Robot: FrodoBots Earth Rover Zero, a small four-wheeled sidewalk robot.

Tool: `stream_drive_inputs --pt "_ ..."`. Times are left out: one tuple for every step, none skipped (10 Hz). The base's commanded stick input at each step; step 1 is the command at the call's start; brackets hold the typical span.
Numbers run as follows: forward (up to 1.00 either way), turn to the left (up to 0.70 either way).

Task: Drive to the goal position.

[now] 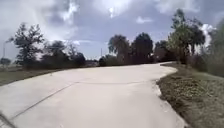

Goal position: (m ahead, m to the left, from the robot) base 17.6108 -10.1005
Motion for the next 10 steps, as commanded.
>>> stream_drive_inputs --pt "0.85 0.00" --pt "0.85 0.00" --pt "0.85 0.00" --pt "0.85 0.00" --pt "0.85 0.00" --pt "0.85 -0.03" --pt "0.85 -0.15" --pt "0.85 -0.34" --pt "0.85 -0.34" --pt "0.85 -0.34"
